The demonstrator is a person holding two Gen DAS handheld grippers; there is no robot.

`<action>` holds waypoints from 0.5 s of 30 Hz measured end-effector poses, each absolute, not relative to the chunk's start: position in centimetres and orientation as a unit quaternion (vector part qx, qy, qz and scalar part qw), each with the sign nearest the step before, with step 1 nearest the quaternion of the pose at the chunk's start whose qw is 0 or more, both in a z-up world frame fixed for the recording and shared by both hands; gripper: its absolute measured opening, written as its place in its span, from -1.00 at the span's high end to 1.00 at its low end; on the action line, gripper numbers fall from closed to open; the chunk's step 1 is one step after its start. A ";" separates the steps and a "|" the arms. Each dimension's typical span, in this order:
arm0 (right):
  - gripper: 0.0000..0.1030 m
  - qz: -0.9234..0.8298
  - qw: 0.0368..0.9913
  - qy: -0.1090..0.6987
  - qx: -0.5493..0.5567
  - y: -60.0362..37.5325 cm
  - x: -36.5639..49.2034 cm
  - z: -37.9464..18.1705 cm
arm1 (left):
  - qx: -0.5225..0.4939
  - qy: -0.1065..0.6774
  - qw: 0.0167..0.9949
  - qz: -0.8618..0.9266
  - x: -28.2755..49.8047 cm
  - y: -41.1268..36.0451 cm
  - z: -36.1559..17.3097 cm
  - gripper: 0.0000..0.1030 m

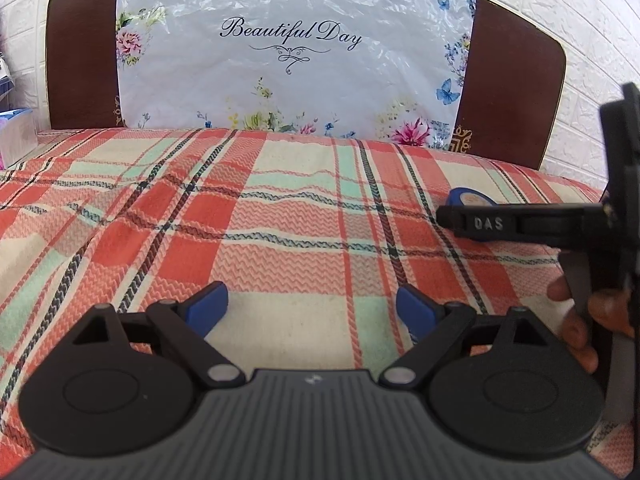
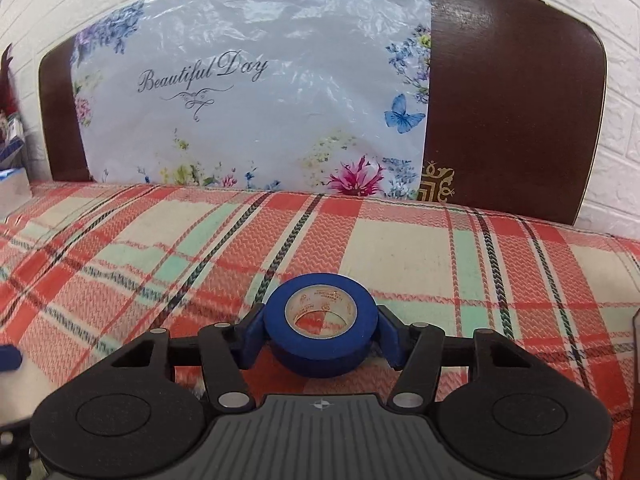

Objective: Organize objects
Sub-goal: 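Grasp the blue tape roll with the right tool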

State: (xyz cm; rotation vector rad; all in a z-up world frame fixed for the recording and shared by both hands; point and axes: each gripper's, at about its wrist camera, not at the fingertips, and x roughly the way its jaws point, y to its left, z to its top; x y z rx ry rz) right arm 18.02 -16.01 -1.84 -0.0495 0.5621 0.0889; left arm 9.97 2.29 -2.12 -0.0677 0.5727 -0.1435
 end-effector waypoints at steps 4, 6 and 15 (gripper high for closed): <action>-0.08 0.051 0.958 0.280 -0.034 -16.5 14.6 -1.9 | -0.032 0.283 0.956 -0.071 9.9 2.3 -2.1 -0.80; -0.08 0.053 0.957 0.283 -0.037 -17.2 12.2 -2.0 | -0.032 0.283 0.956 -0.071 9.9 2.3 -2.1 -0.81; -0.08 0.031 0.954 0.294 -0.058 -22.1 0.4 -2.1 | -0.008 0.289 0.955 -0.071 9.8 1.7 -2.1 -0.85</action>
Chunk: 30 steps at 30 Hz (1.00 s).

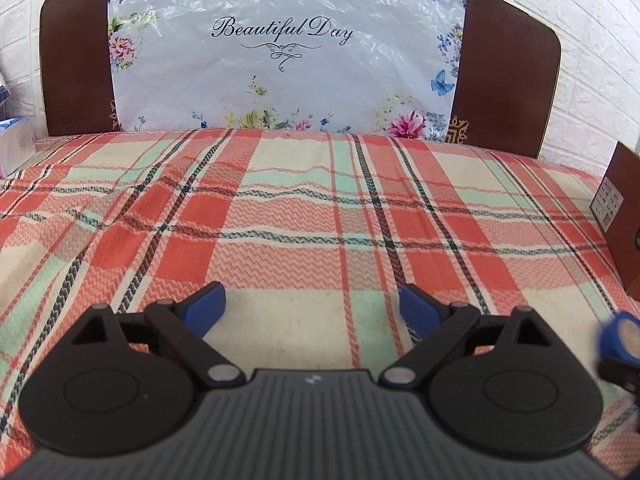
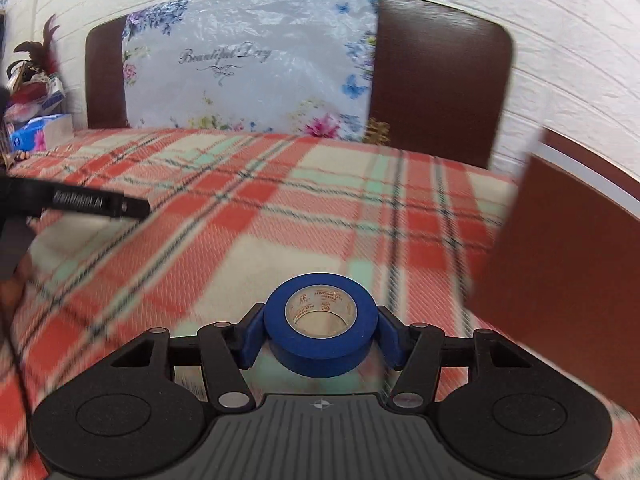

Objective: Organize objects
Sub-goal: 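Grasp the blue tape roll with the left tool while the right tool holds it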

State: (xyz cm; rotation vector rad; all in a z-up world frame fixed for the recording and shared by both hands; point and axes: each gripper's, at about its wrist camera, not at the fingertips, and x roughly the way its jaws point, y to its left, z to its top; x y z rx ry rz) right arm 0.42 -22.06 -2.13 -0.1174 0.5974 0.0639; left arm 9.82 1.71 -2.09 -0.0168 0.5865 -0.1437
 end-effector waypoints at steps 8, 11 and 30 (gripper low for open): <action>-0.13 -0.064 0.953 0.295 -0.024 -27.6 -7.4 -2.1 | 0.045 0.338 0.930 -0.138 10.6 -4.2 0.7 -0.44; -0.26 -0.078 0.952 0.293 -0.023 -28.0 -8.5 -2.2 | 0.053 0.328 0.919 -0.211 8.3 -9.0 3.0 -0.43; -0.32 -0.070 0.958 0.278 -0.012 -29.2 -11.1 -2.9 | 0.076 0.428 0.836 -0.335 0.4 -20.1 1.2 -0.13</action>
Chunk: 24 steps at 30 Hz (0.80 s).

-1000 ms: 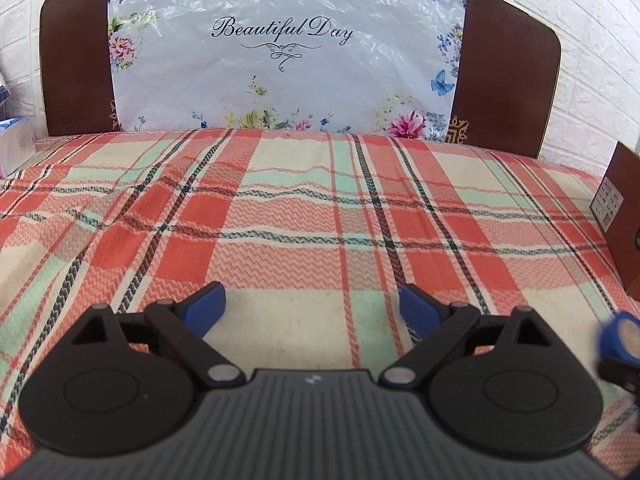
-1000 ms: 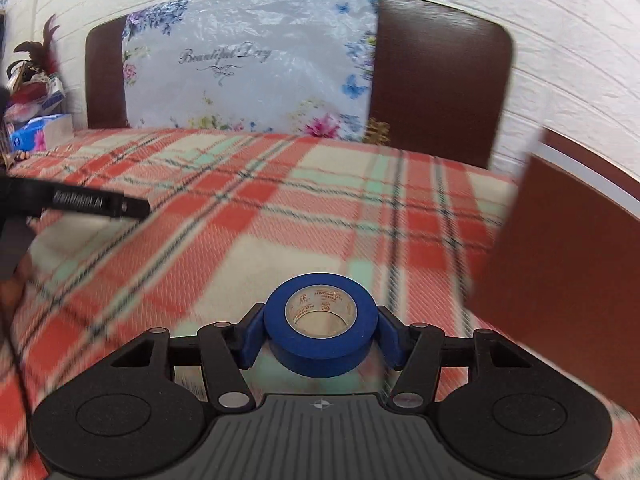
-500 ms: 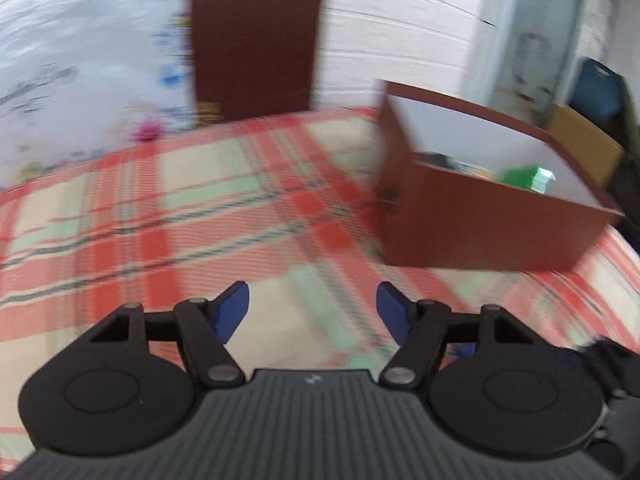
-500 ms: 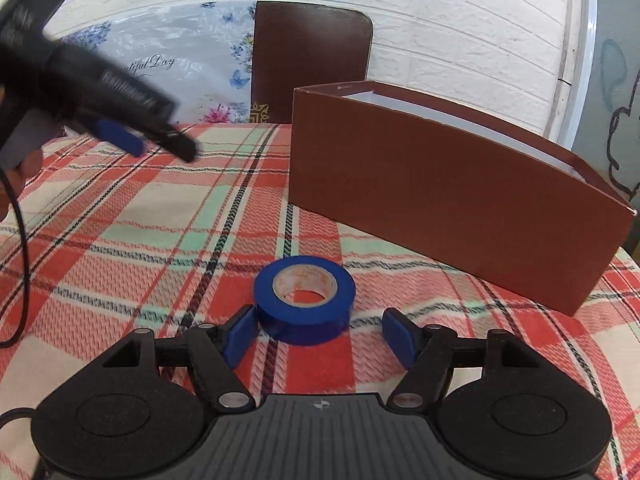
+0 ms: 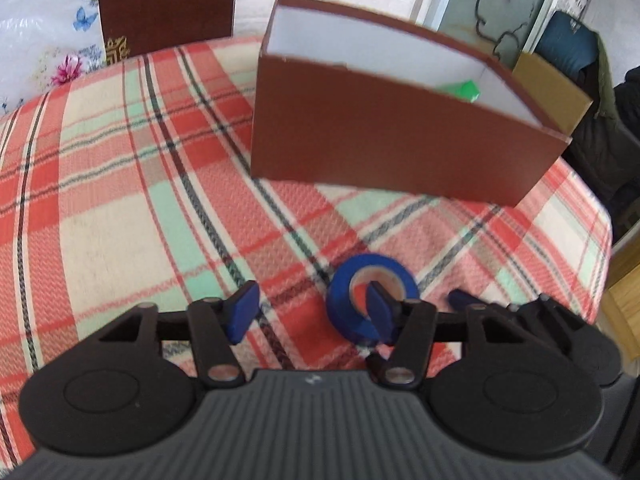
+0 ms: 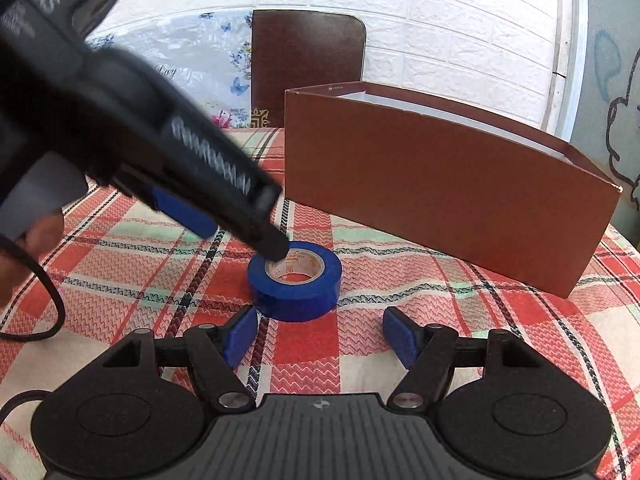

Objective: Organize objects
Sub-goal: 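Grasp the blue tape roll with the left tool while the right tool holds it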

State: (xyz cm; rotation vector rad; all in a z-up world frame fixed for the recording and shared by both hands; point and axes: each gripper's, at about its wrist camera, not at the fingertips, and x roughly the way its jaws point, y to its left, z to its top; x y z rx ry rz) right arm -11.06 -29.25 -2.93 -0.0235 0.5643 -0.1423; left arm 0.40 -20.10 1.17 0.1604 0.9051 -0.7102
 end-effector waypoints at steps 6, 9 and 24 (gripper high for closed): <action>-0.34 -0.062 0.956 0.284 -0.031 -28.9 -10.2 -2.9 | 0.071 0.432 0.836 -0.330 0.5 -20.4 0.5 -0.11; -0.29 -0.054 0.954 0.292 -0.053 -28.4 -9.0 -2.8 | 0.074 0.432 0.836 -0.331 0.5 -20.5 0.4 -0.04; -0.03 -0.032 0.957 0.285 -0.049 -28.1 -7.8 -3.5 | 0.081 0.425 0.829 -0.354 0.2 -21.5 0.1 0.47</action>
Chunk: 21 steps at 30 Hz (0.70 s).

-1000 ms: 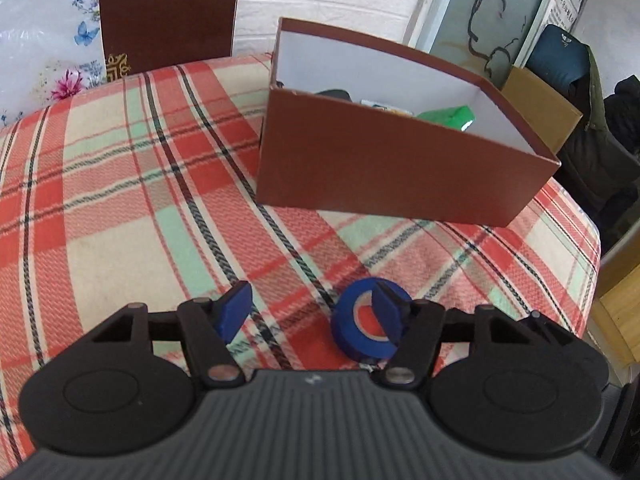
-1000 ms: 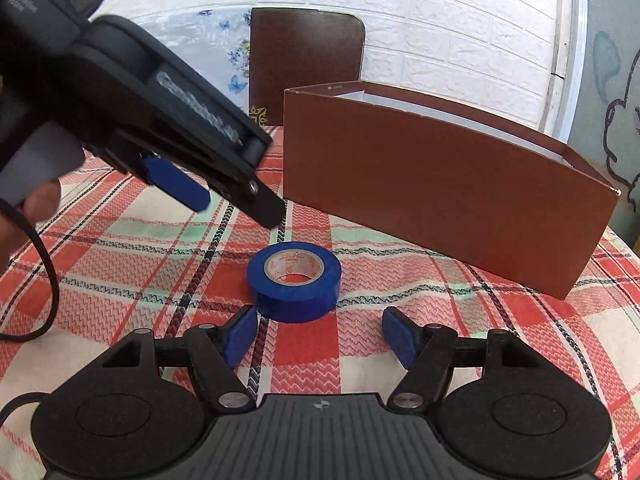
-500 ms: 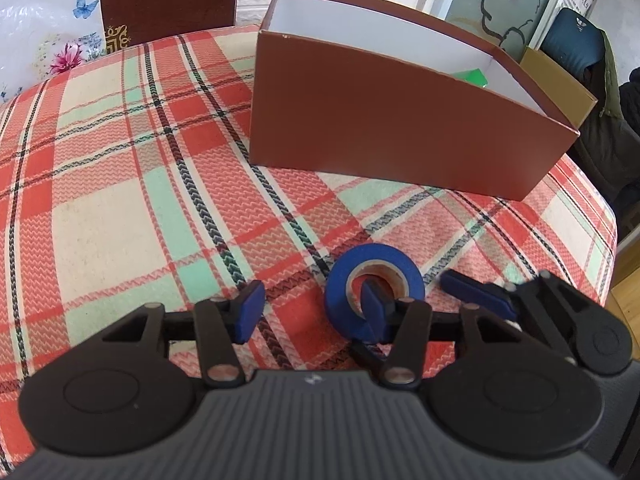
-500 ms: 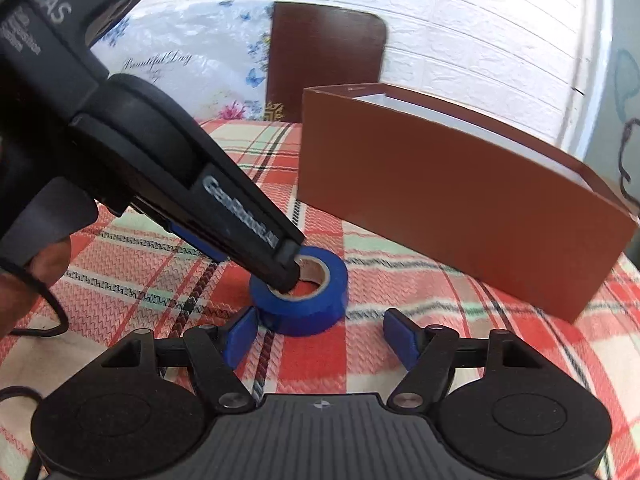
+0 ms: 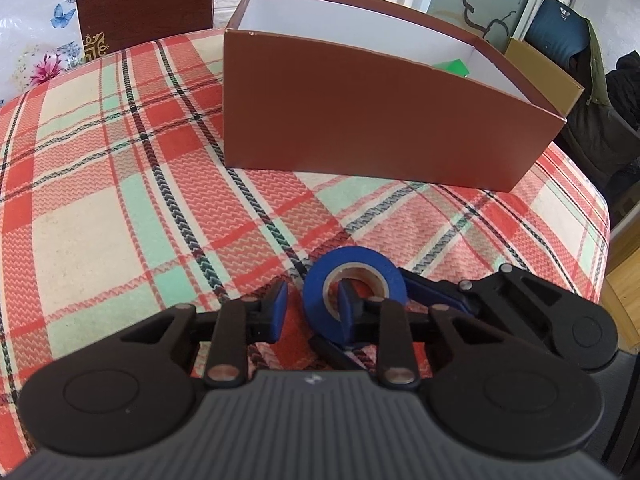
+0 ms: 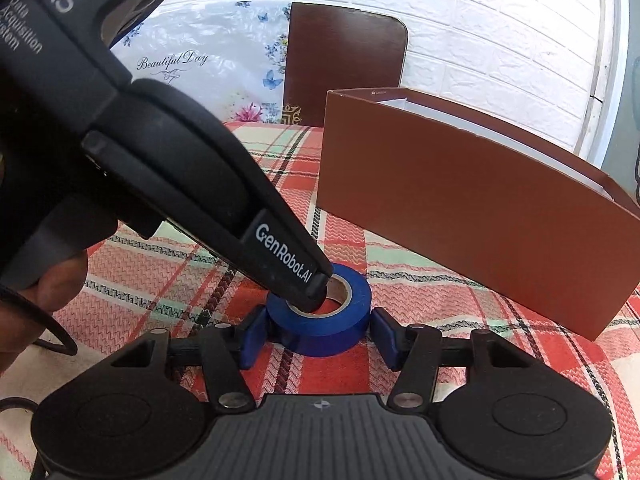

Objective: Organize objects
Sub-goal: 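Grasp the blue tape roll with the left tool while the right tool holds it, then carry the blue tape roll with the left tool over the brown box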

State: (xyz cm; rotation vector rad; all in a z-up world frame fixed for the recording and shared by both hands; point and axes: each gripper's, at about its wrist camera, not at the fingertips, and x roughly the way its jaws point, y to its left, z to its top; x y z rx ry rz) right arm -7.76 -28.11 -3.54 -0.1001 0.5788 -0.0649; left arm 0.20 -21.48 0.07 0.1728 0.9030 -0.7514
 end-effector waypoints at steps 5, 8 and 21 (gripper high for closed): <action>-0.03 -0.039 0.959 0.276 -0.045 -28.7 -8.3 -3.5 | 0.088 0.424 0.826 -0.361 -0.2 -22.0 0.4 0.60; -0.03 -0.044 0.960 0.274 -0.040 -29.0 -8.6 -3.4 | 0.090 0.425 0.824 -0.364 -0.4 -22.4 0.6 0.61; -0.04 -0.074 0.963 0.256 -0.031 -30.7 -10.0 -2.9 | 0.109 0.404 0.822 -0.386 -1.7 -24.6 2.1 0.61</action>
